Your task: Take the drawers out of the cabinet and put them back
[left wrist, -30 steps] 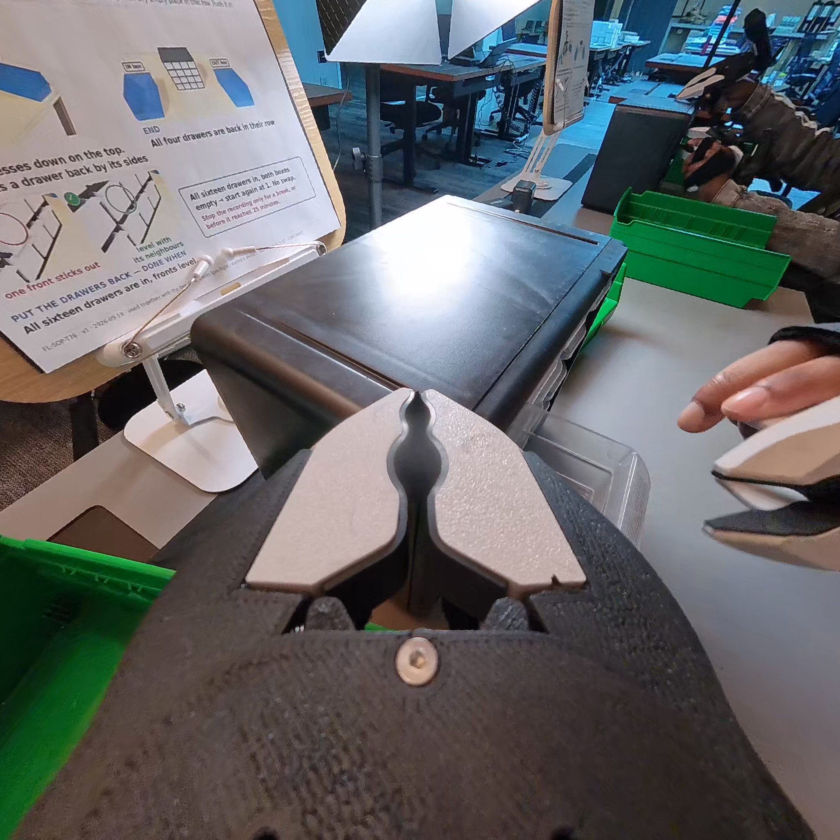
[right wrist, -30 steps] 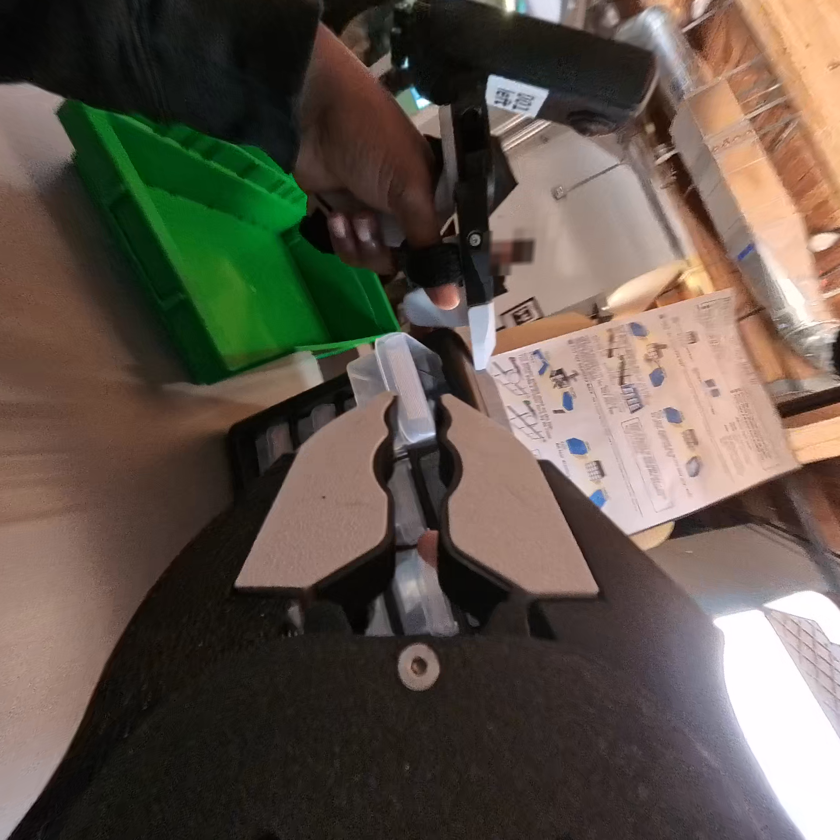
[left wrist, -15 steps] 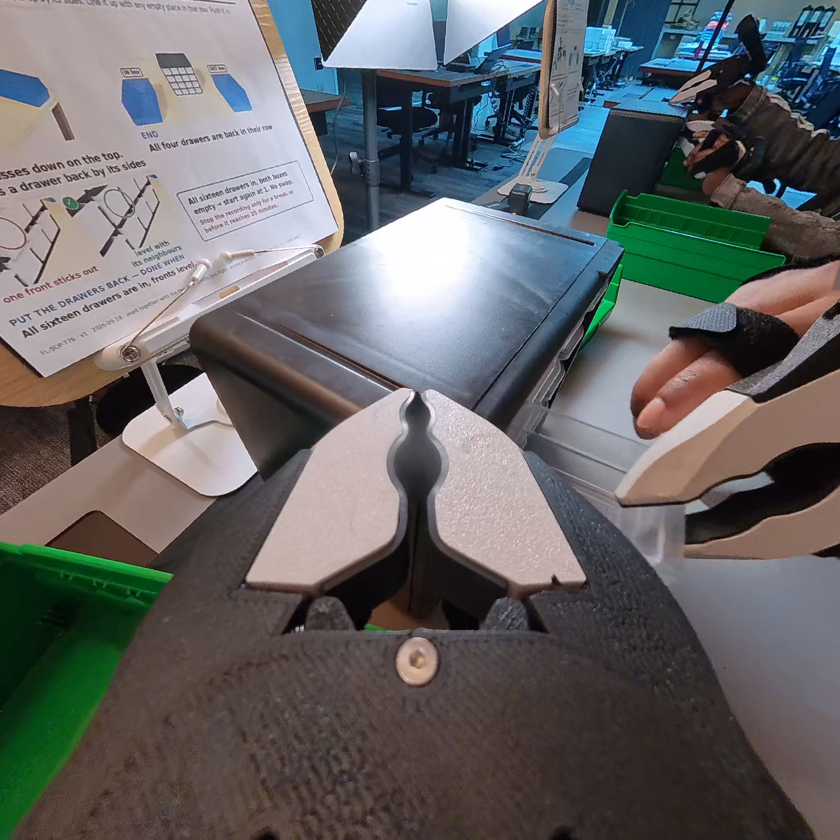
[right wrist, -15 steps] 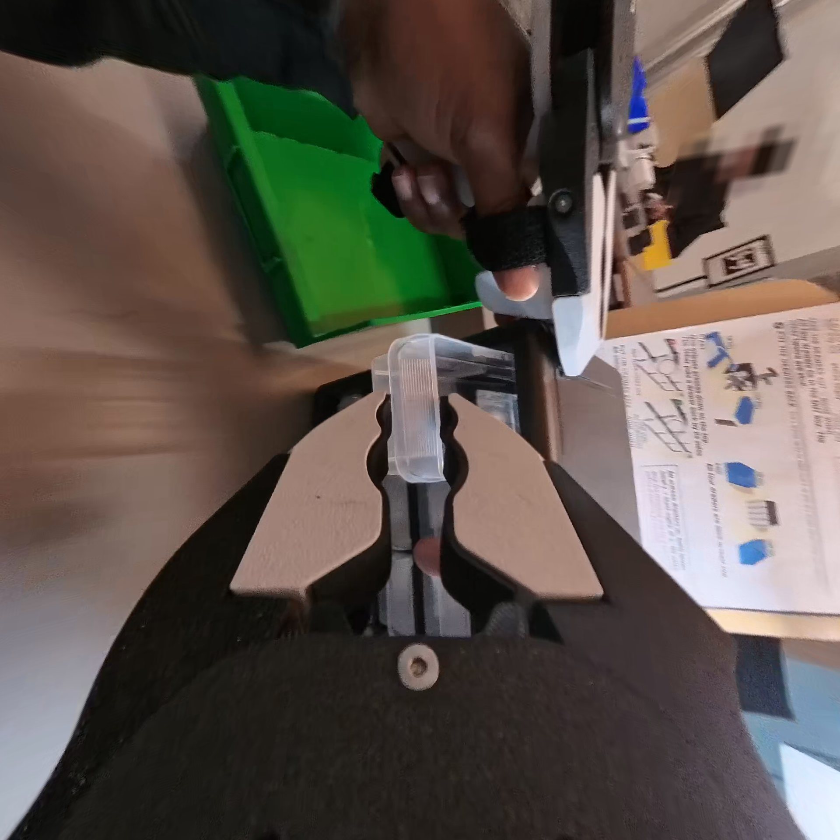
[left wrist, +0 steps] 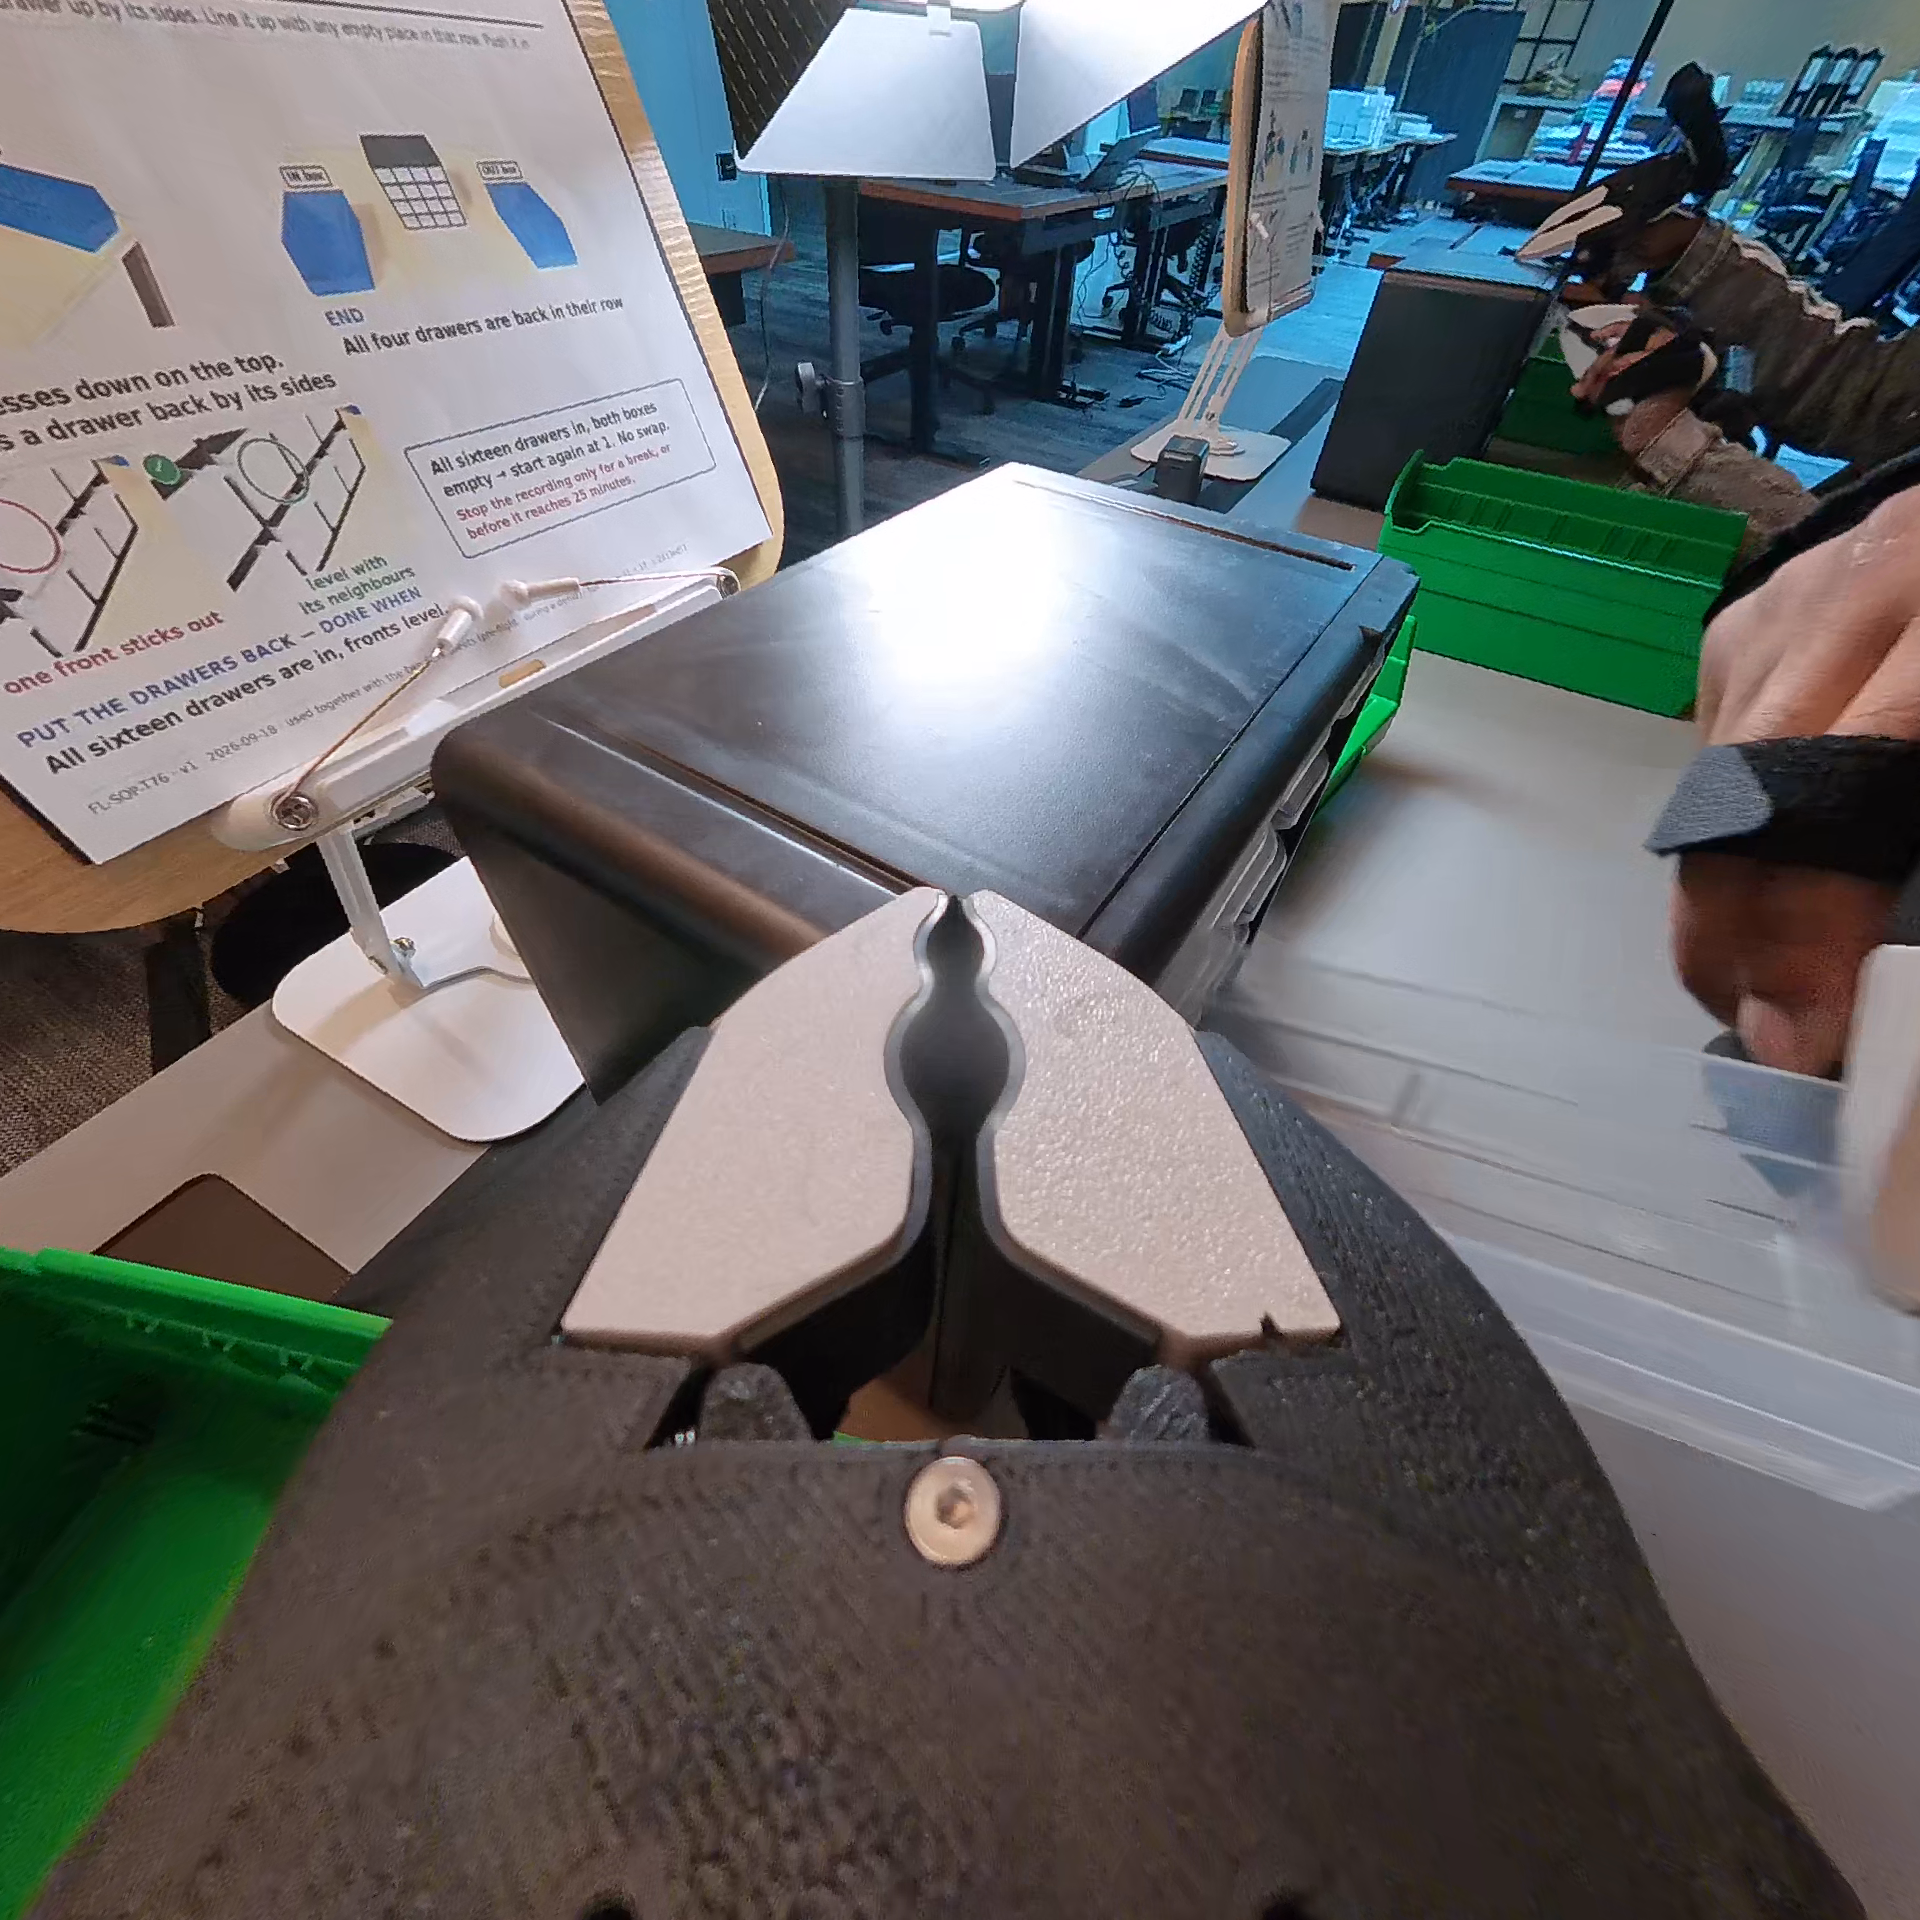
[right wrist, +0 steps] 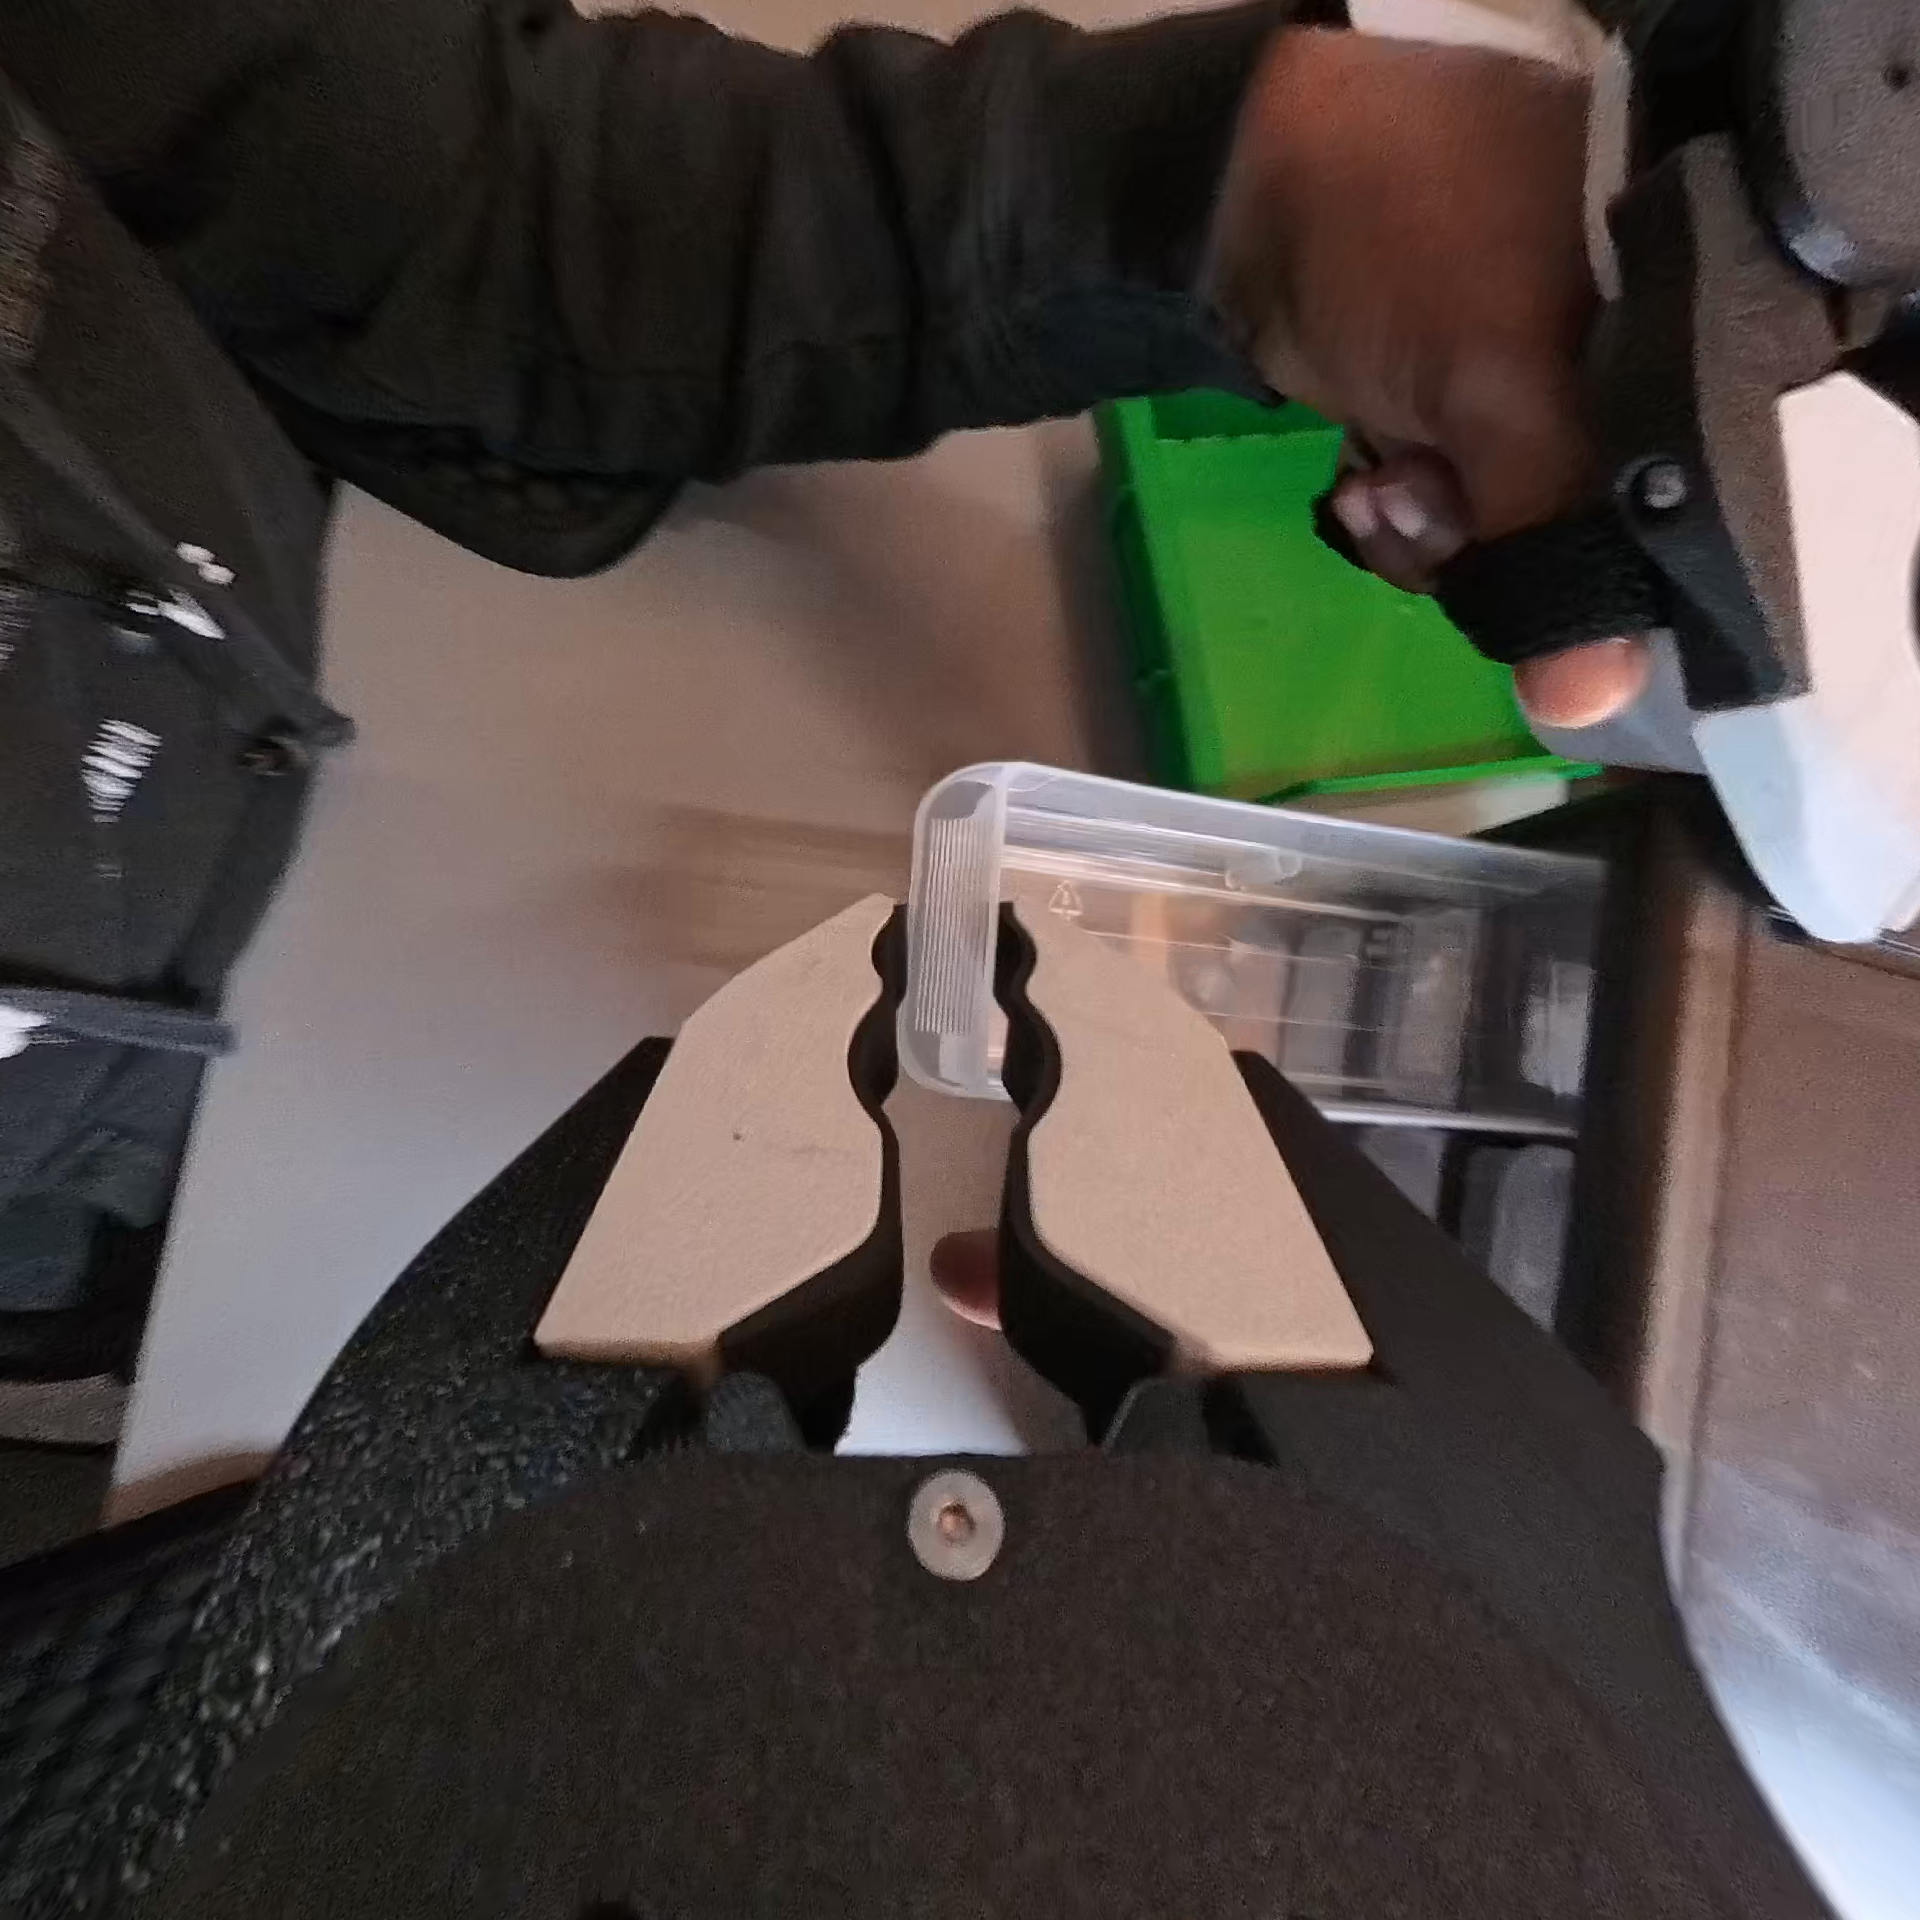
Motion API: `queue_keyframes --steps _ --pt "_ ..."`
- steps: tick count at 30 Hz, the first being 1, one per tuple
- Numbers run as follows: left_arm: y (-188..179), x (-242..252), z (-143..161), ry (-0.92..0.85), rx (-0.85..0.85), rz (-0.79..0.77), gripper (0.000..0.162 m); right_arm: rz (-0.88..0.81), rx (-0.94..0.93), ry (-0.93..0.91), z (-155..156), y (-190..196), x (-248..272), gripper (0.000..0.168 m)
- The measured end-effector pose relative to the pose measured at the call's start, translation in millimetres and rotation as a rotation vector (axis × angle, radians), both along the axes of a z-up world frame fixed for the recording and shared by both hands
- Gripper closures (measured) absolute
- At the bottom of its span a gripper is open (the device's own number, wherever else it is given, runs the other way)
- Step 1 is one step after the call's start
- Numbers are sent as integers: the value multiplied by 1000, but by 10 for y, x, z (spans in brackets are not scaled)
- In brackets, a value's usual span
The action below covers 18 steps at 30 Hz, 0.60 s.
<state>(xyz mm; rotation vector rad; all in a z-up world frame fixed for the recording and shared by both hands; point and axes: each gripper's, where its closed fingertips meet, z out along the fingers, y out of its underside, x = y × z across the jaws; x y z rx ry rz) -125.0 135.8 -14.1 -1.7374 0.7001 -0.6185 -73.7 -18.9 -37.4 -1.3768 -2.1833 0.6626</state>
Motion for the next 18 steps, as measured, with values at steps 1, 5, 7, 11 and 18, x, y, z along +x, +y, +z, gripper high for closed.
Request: queue_keyframes --steps 1,5,7,11,18 --pt "0 0 0 0 1 0 162 21 -45 -2 37 -78 24 153" --pt "-1 0 0 2 4 0 161 77 -211 27 256 -331 161 152" --pt "-1 0 0 1 4 -1 161 95 -297 25 377 -433 303 152" --pt "-2 1 1 1 5 -2 161 61 -374 39 591 -488 634 152" --pt "-2 0 2 -10 6 -3 162 -137 -368 6 709 -333 1394 152"
